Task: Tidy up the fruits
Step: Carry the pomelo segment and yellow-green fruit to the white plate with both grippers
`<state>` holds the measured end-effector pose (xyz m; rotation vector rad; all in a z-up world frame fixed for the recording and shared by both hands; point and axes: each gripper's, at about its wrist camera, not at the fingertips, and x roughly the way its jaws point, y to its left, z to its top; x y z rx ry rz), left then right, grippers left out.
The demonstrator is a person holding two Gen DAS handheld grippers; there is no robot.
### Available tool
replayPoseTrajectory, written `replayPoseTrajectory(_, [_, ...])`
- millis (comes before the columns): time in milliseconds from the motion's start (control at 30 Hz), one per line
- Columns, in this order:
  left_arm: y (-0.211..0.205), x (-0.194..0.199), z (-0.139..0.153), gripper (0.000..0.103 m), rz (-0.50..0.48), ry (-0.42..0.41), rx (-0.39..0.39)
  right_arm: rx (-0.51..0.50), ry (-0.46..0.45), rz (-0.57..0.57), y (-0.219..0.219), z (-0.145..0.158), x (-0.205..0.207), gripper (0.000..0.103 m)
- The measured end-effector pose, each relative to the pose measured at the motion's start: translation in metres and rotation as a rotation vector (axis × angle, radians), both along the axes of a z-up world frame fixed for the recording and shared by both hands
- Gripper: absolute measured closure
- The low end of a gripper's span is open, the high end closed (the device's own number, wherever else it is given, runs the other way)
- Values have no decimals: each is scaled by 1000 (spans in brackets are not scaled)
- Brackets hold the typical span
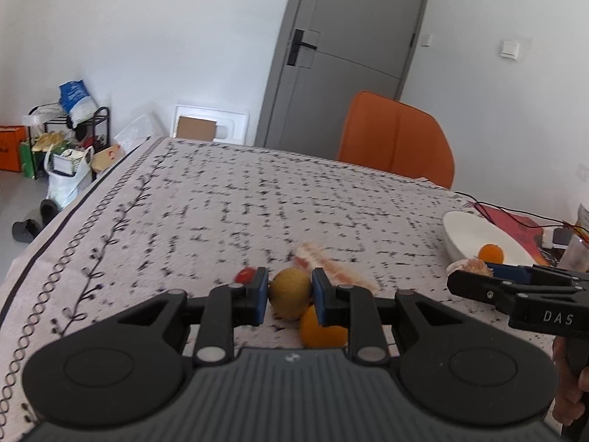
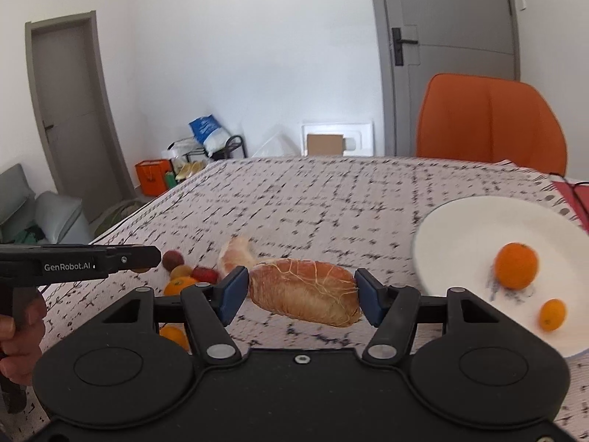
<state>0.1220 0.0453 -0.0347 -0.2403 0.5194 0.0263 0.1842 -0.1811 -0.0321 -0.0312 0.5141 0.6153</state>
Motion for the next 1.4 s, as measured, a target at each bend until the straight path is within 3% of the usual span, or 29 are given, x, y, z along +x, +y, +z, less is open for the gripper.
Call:
replayPoseTrajectory(867, [-104,56,17,79,-224,-39,40,12,-45,-219,-98,2,16,43])
replayPoseTrajectory(1400, [-150,87,15,79,-296,-29,61,24,-31,-315,-146,-9,36,43])
